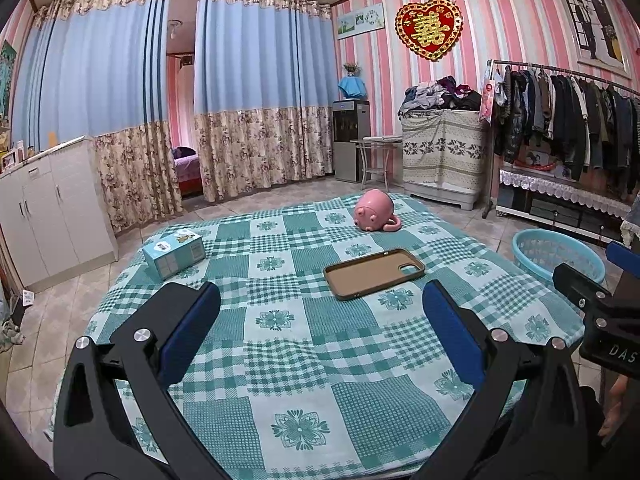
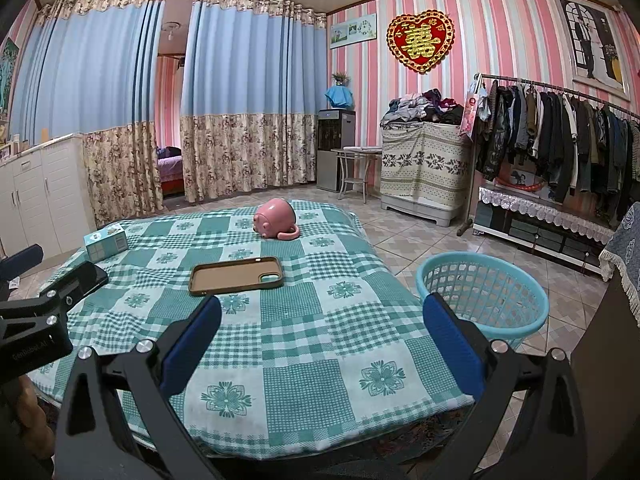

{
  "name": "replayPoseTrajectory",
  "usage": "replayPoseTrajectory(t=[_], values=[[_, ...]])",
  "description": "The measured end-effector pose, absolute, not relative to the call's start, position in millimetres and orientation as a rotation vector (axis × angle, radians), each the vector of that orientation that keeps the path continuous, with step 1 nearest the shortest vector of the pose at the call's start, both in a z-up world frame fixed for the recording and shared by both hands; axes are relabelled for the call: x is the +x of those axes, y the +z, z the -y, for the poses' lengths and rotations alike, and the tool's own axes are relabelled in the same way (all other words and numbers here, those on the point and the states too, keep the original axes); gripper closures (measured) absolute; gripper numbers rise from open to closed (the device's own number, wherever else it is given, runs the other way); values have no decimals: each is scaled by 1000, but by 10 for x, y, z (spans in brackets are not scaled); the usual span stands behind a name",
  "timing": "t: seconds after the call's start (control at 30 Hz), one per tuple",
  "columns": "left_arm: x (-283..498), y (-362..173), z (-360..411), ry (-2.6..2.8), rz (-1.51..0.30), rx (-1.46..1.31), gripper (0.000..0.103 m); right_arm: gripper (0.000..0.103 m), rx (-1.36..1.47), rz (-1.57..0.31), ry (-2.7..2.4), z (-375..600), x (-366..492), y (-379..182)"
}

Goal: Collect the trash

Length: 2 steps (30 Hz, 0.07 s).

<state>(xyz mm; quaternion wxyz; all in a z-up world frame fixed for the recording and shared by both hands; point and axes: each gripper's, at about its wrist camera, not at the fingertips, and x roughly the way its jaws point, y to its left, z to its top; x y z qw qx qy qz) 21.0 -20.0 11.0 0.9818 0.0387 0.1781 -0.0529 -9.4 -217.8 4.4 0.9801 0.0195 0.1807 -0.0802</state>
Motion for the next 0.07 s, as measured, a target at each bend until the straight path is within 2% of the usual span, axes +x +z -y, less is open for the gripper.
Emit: replayPoseTrajectory(t=[0.07], values=[[212,114,195,-107,-359,77,5,5,39,-363,-161,2179,-95,44]])
